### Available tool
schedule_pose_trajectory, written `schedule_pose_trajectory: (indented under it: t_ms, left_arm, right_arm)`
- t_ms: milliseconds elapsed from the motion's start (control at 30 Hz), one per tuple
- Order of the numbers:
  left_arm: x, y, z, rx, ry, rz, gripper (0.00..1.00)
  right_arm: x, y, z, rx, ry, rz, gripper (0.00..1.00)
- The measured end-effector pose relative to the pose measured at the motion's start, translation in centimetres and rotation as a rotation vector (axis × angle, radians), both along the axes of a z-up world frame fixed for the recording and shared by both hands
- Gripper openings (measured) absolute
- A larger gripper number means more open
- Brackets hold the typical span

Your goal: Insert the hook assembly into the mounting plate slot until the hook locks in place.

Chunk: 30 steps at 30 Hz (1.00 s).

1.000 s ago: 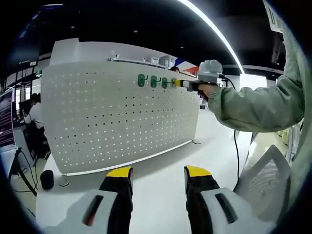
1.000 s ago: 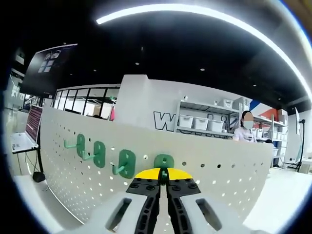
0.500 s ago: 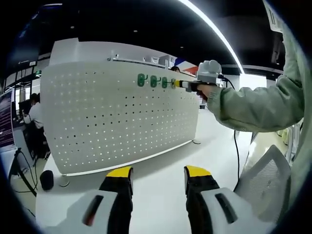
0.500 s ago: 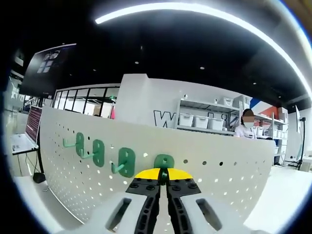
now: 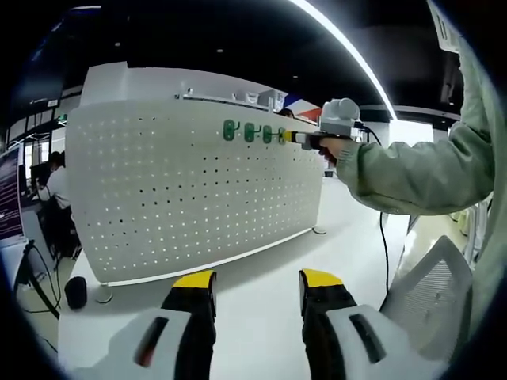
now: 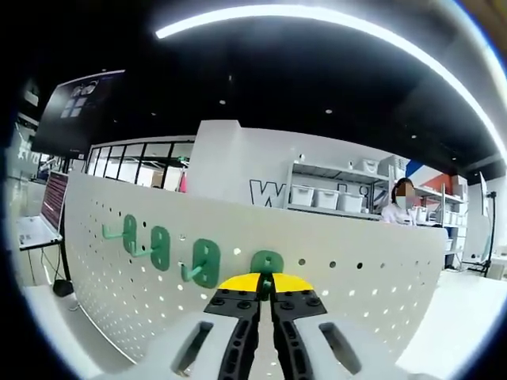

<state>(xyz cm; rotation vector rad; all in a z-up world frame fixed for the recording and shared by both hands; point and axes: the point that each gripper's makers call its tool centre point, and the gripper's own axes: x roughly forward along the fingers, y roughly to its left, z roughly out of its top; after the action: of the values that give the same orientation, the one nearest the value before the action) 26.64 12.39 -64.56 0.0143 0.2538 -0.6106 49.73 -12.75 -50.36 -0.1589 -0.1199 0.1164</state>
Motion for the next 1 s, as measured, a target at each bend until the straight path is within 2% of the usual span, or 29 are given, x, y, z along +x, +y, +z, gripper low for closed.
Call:
schedule_pose_trajectory:
  t_ms: [167,1000]
  left_arm:
    - [0.0,0.18,-0.01,0.0,0.0,0.005,0.43]
    - [-0.18,0.46,0.03,-0.007,-0.001,0.018,0.43]
  right_arm:
    - [0.02,0.05,0.04,-0.027,-0.002,-0.002,0.03]
    - [-0.35,-0.01,0.03,-0.049,-0.006,-0.02,0.13]
